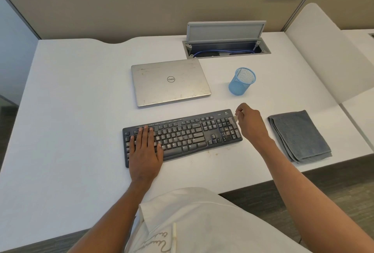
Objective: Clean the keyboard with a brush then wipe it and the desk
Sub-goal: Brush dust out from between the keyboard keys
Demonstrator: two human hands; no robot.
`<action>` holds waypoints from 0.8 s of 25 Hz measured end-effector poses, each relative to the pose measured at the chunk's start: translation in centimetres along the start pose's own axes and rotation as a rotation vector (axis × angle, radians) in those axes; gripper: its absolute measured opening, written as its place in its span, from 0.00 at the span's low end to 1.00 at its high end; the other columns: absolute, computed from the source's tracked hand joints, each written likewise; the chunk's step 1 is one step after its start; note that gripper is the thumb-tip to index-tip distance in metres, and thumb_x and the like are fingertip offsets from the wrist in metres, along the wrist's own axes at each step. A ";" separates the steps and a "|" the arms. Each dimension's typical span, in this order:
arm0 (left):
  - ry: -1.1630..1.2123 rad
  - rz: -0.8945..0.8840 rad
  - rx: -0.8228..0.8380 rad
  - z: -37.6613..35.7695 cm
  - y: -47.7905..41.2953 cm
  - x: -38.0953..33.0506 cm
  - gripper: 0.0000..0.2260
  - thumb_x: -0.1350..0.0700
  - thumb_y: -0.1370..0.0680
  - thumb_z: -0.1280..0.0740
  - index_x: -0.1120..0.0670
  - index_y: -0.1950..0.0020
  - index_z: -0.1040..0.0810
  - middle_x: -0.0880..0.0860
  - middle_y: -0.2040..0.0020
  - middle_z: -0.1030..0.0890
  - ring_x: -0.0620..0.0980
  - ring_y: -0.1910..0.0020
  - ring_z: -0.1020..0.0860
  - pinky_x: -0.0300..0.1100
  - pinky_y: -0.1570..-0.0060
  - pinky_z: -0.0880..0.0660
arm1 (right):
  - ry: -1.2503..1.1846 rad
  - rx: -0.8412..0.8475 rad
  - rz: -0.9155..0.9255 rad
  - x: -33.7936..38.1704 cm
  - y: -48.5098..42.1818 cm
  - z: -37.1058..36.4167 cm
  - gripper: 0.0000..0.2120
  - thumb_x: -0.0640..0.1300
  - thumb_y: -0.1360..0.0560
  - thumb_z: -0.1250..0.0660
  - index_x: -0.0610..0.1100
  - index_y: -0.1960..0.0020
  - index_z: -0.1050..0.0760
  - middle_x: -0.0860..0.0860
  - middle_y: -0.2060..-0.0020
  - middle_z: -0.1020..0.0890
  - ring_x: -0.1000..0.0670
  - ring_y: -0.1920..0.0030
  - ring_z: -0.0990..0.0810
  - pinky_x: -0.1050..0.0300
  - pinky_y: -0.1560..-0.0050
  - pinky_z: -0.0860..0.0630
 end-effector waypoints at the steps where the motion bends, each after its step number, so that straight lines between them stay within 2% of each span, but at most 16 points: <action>1: -0.002 0.000 0.000 0.0 0.0 0.0 0.28 0.47 0.14 0.47 0.59 0.17 0.36 0.58 0.17 0.34 0.57 0.17 0.38 0.60 0.17 0.46 | 0.012 0.008 0.001 -0.1 0.1 -0.1 0.08 0.36 0.19 0.45 0.43 0.52 0.29 0.42 0.64 0.21 0.39 0.65 0.24 0.40 0.64 0.24; 5: 0.004 0.000 0.001 0.0 0.0 0.0 0.28 0.47 0.14 0.47 0.59 0.17 0.35 0.58 0.17 0.34 0.57 0.17 0.38 0.60 0.17 0.46 | 0.114 0.065 -0.007 -0.5 -0.2 -0.4 0.05 0.35 0.21 0.41 0.41 0.51 0.28 0.42 0.61 0.19 0.37 0.60 0.21 0.44 0.61 0.24; 7: 0.002 0.000 0.000 0.0 0.0 0.0 0.28 0.48 0.14 0.47 0.59 0.17 0.35 0.58 0.17 0.34 0.57 0.17 0.38 0.60 0.16 0.46 | 0.095 0.045 -0.008 -0.3 -0.5 0.1 0.06 0.35 0.20 0.42 0.42 0.51 0.28 0.43 0.61 0.20 0.39 0.62 0.22 0.48 0.63 0.27; 11: 0.010 0.001 -0.007 0.1 0.0 0.1 0.28 0.48 0.15 0.47 0.59 0.17 0.35 0.58 0.17 0.33 0.57 0.17 0.38 0.60 0.17 0.46 | 0.014 0.016 0.039 0.3 0.2 0.2 0.08 0.36 0.19 0.45 0.42 0.52 0.28 0.43 0.65 0.20 0.38 0.64 0.23 0.43 0.64 0.26; 13: 0.010 0.000 -0.007 0.1 0.0 0.0 0.28 0.48 0.15 0.47 0.59 0.17 0.34 0.58 0.17 0.33 0.57 0.17 0.38 0.60 0.17 0.46 | 0.047 0.039 0.032 -0.2 0.6 -0.2 0.08 0.36 0.18 0.45 0.41 0.52 0.28 0.43 0.64 0.20 0.39 0.65 0.25 0.45 0.64 0.27; 17: 0.013 -0.001 -0.006 0.0 0.0 0.0 0.28 0.47 0.15 0.47 0.59 0.17 0.35 0.58 0.17 0.34 0.57 0.17 0.38 0.60 0.17 0.46 | 0.105 0.085 -0.004 -1.3 0.3 0.1 0.08 0.38 0.18 0.44 0.42 0.52 0.27 0.43 0.59 0.17 0.40 0.60 0.21 0.45 0.59 0.22; 20: 0.016 0.001 -0.011 0.0 0.0 0.0 0.28 0.47 0.15 0.47 0.59 0.17 0.34 0.58 0.17 0.34 0.57 0.17 0.38 0.60 0.17 0.46 | 0.047 0.044 0.014 -1.0 0.0 1.1 0.07 0.38 0.18 0.43 0.42 0.51 0.27 0.46 0.62 0.18 0.41 0.62 0.21 0.47 0.61 0.24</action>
Point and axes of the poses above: each hand's wrist, its own y-axis away from the middle knuckle, its own z-axis out of the back of the hand, x = y × z, the point moved 9 cm from there along -y, towards the middle knuckle
